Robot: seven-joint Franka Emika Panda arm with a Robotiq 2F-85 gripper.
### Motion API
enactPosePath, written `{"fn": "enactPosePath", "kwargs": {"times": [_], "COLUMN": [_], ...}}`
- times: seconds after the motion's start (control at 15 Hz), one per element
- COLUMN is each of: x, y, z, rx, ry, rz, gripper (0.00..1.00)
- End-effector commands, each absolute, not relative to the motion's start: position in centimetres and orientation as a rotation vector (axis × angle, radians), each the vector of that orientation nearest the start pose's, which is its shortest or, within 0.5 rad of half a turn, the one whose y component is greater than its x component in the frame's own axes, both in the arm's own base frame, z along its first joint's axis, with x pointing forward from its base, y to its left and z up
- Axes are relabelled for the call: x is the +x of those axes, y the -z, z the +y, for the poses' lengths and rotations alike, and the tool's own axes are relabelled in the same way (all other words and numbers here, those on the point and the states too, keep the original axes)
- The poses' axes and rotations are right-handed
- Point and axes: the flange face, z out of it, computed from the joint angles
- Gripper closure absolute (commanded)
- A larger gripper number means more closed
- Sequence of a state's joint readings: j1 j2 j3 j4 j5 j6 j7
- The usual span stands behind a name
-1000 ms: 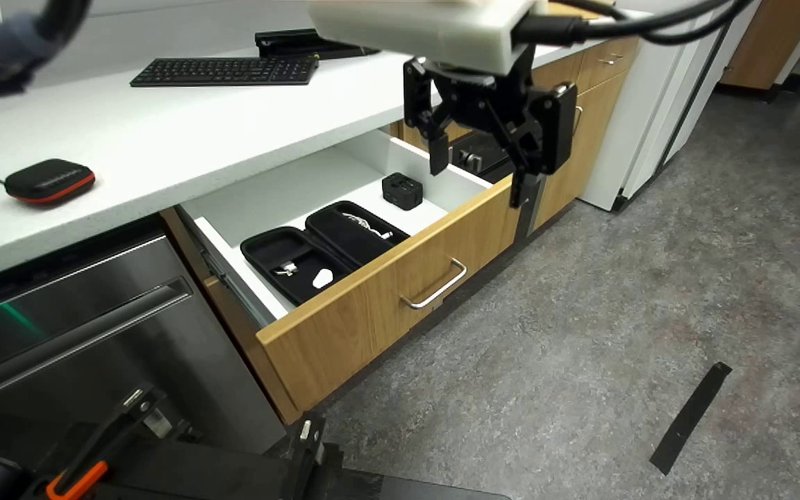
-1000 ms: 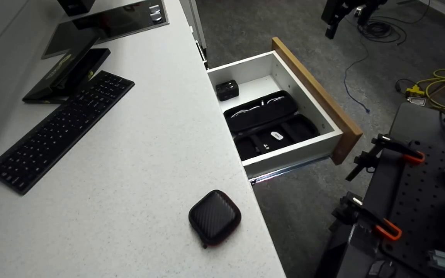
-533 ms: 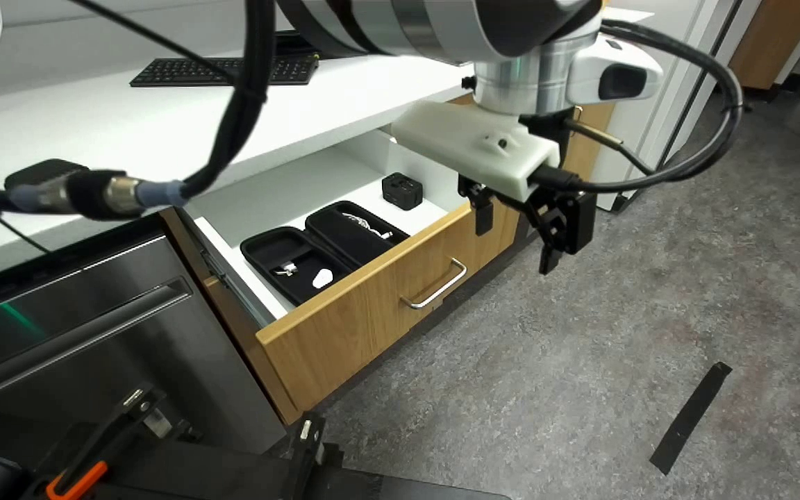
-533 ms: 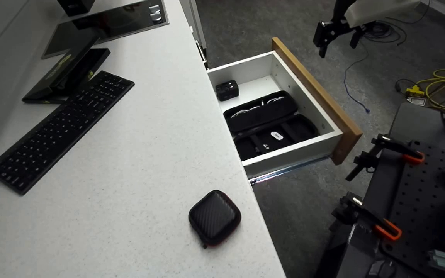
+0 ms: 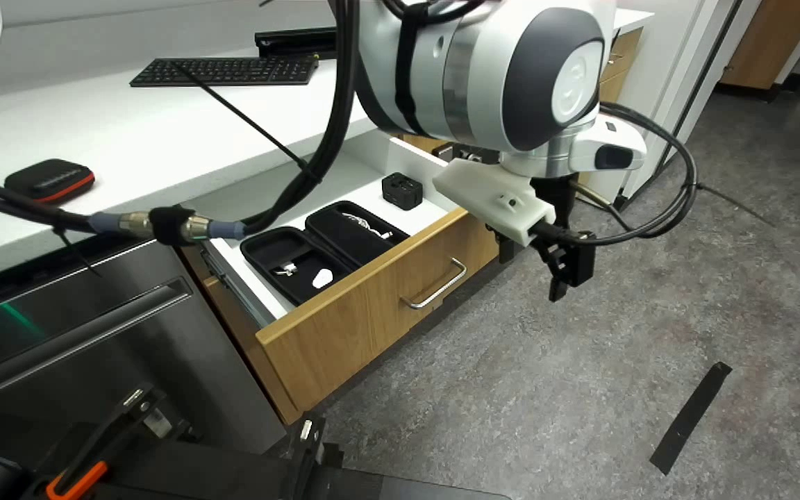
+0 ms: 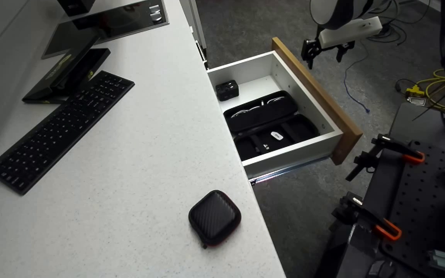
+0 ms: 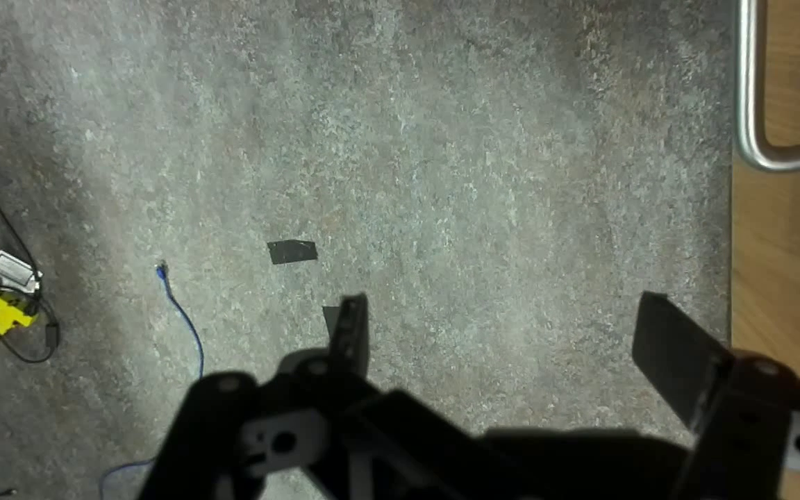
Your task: Close the drawer
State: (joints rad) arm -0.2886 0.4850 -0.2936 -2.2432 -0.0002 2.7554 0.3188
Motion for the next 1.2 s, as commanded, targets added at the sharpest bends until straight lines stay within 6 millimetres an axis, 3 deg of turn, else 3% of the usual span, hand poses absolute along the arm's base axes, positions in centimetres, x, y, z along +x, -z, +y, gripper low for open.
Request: {"fn": "enactPosePath", "kwargs": {"times": [0.0, 0.33, 0.53, 0.93, 1.07, 1.13], "x": [47.8, 51.0, 53.0, 57.0, 57.7, 56.7], "y": [-13.1, -11.2, -11.5, -12.9, -13.3, -12.7], "z": [-30.3, -29.1, -27.0, -21.2, -19.8, -20.9], "rx": [-2.927, -2.882, -2.879, -2.931, -2.944, -2.947], "ry": [-0.018, -0.037, -0.095, -0.130, -0.172, -0.131], "rz": [1.437, 1.423, 1.332, 1.124, 1.097, 1.128], "gripper": [0.00, 0.00, 0.00, 0.00, 0.00, 0.00]}}
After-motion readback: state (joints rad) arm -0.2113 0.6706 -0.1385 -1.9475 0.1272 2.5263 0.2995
